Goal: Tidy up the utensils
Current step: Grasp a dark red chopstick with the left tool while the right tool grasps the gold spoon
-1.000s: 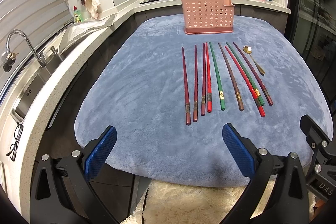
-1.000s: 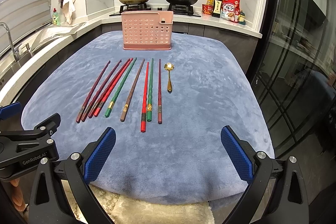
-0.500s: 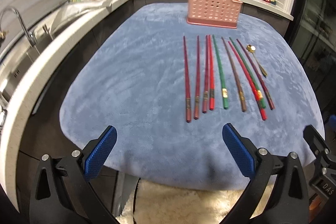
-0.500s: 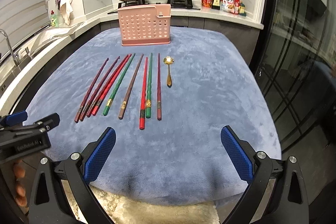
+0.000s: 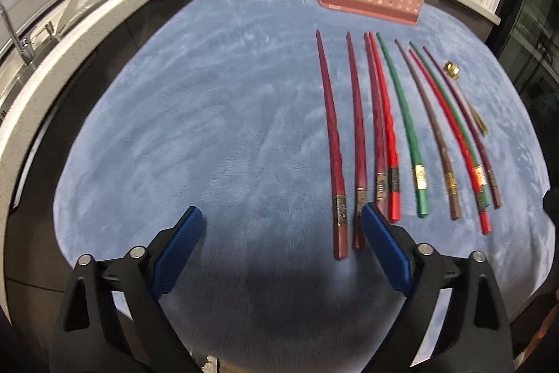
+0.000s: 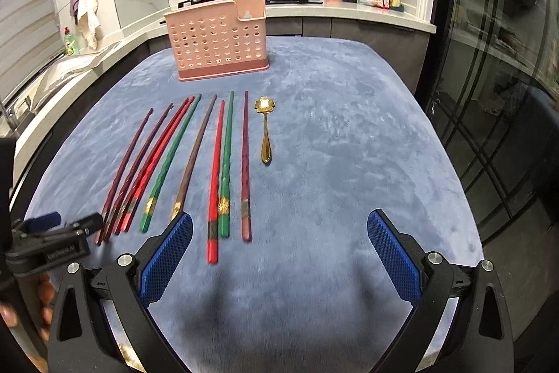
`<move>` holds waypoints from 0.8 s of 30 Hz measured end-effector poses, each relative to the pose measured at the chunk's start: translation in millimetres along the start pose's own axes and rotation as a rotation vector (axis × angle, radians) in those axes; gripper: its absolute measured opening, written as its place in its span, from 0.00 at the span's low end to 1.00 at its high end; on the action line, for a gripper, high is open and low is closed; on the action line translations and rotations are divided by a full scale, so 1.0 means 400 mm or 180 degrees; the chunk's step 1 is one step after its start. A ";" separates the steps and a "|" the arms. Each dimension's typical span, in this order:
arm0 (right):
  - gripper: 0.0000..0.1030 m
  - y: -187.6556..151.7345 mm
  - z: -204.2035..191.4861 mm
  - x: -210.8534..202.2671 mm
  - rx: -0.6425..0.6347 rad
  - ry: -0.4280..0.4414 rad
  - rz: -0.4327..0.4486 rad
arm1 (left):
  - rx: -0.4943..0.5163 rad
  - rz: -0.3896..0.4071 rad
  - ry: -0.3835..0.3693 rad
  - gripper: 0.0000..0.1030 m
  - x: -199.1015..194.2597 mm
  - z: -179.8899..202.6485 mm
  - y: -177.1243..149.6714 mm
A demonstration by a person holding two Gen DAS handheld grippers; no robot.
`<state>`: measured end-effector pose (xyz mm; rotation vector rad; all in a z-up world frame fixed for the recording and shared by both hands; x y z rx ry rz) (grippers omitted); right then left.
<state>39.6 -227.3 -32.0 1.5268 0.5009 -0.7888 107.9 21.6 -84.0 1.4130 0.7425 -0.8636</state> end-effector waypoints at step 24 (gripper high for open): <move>0.25 0.139 0.016 0.311 0.0229 0.0230 -0.0433 | -0.0169 -0.0069 -0.0160 0.38 0.028 -0.028 0.050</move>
Point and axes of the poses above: each gripper's, at about its wrist camera, not at the fingertips, and x roughly the way its jaws point, z to its right, y to its top, the point moved 2 cm from there along x, roughly the way its jaws point, and after that the axes turned 5 degrees about -x, right-handed, at the moved point
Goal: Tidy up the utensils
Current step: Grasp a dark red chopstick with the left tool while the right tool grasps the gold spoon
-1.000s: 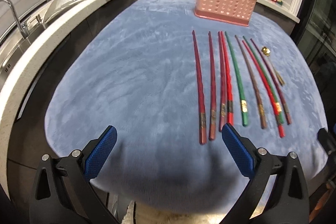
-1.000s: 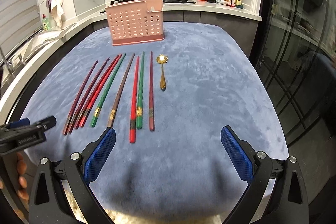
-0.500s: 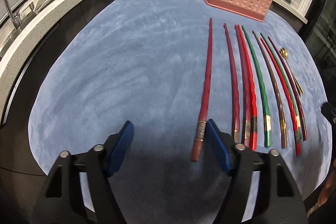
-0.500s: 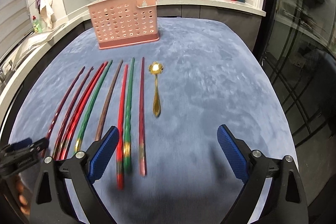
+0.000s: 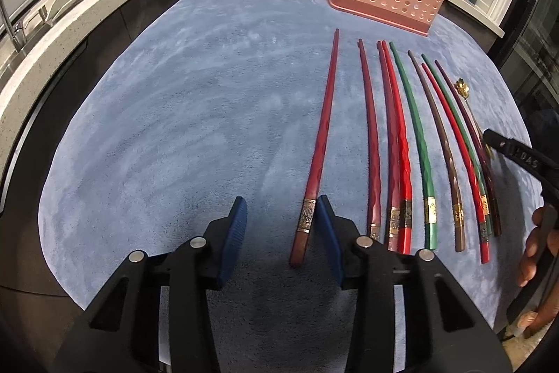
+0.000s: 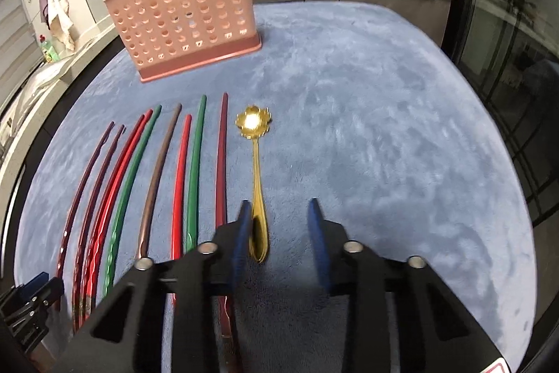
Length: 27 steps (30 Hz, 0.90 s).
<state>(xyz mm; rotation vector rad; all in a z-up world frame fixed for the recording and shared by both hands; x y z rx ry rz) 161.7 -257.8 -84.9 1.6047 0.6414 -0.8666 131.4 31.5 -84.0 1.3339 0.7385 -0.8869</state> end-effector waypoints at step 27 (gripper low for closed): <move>0.10 -0.066 -0.020 -0.029 -0.0093 0.0125 0.0052 | 0.0053 0.0045 -0.0154 0.17 -0.009 0.020 -0.022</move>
Point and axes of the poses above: each gripper's, at about its wrist camera, not at the fingertips, and x roughly the way its jaws point, z to its right, y to its top, the point moved 2 cm from there along x, roughly the way its jaws point, and after that the axes turned 5 degrees about -x, right-handed, at the moved point
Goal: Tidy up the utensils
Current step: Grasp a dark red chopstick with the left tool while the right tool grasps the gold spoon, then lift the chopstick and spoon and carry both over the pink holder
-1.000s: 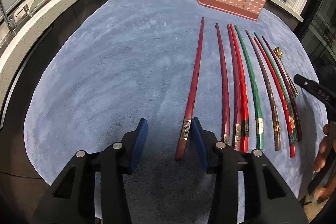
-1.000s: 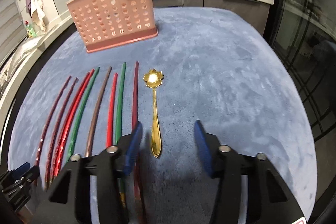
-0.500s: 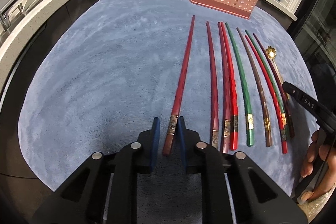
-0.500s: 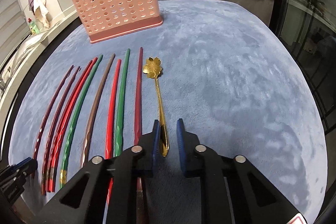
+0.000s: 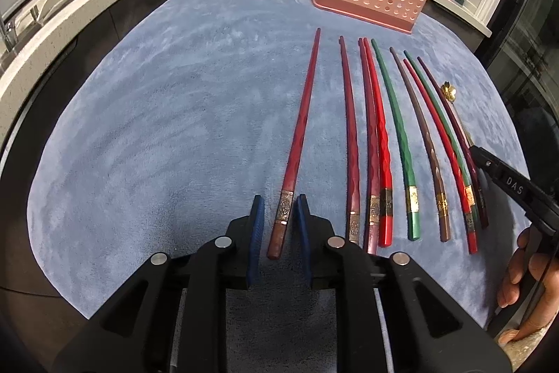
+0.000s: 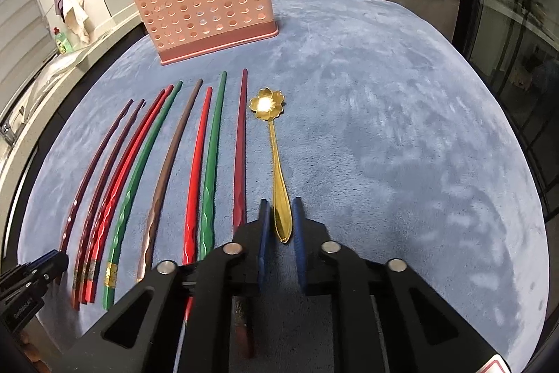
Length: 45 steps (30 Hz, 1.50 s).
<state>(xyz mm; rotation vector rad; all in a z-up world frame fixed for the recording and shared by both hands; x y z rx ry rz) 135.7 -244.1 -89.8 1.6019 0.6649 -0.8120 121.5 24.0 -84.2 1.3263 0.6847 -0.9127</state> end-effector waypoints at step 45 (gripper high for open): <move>0.02 0.624 0.029 -0.209 0.0050 0.0295 0.1235 | -0.0012 0.1868 -0.0560 0.07 -0.456 0.184 0.778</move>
Point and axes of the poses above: each gripper's, at about its wrist camera, not at the fingertips, and x roughly the way its jaws point, z to its right, y to its top, the point moved 2 cm from there along x, roughly the way its jaws point, and after that the axes turned 5 degrees about -x, right-handed, at the moved point
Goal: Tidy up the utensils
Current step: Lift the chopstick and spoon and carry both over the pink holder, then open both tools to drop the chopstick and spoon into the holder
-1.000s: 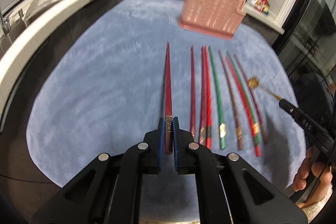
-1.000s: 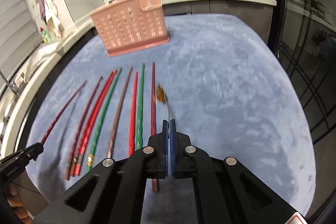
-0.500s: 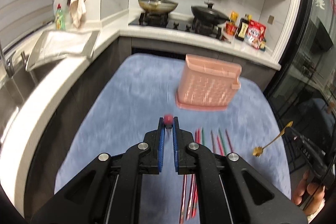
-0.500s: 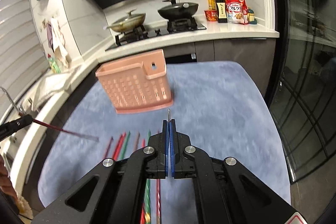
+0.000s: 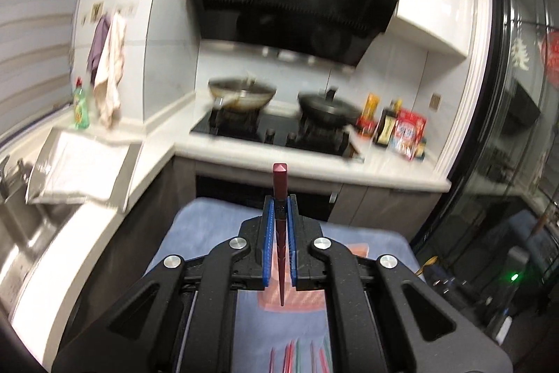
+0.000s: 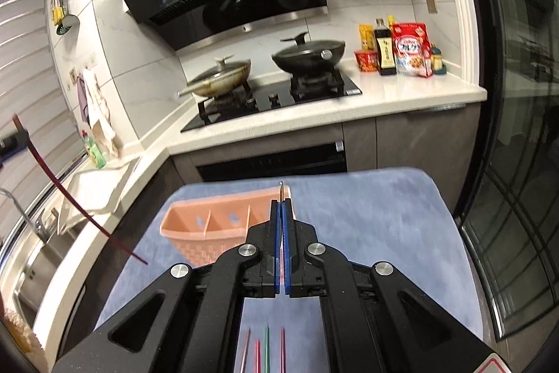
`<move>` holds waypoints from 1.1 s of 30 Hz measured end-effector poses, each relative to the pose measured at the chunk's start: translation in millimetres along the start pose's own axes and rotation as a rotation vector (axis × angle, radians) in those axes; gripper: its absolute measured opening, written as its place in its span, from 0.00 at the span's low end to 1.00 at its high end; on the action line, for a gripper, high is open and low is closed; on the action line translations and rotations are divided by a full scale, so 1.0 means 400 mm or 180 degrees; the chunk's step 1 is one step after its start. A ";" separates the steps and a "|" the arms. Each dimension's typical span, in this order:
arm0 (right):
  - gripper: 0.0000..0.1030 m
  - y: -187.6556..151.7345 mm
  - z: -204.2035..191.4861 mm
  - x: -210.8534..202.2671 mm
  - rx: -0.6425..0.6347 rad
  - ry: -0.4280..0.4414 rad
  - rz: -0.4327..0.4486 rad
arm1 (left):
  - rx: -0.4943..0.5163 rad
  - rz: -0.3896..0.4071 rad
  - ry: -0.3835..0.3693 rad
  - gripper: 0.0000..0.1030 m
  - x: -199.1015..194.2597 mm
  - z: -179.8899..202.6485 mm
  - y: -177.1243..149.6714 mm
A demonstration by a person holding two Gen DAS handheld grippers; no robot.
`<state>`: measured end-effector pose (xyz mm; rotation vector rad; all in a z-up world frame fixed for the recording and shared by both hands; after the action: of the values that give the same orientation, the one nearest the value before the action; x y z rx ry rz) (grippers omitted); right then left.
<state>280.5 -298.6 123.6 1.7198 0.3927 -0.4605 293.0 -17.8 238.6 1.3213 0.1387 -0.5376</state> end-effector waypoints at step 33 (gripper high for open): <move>0.27 0.028 -0.009 0.085 -0.0059 0.0002 -0.0051 | 0.0239 -0.0233 0.0495 0.54 0.163 -0.033 -0.117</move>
<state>315.7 -296.8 116.3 1.6998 0.4103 -0.4665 331.2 -31.4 168.1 1.4354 0.2984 -0.5057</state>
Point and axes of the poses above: each gripper's, at about its wrist camera, not at the fingertips, and x roughly the way its jaws point, z to its right, y to its top, the point moved 2 cm from there along x, roughly the way its jaws point, and after that the axes turned 5 degrees about -x, right-handed, at the moved point
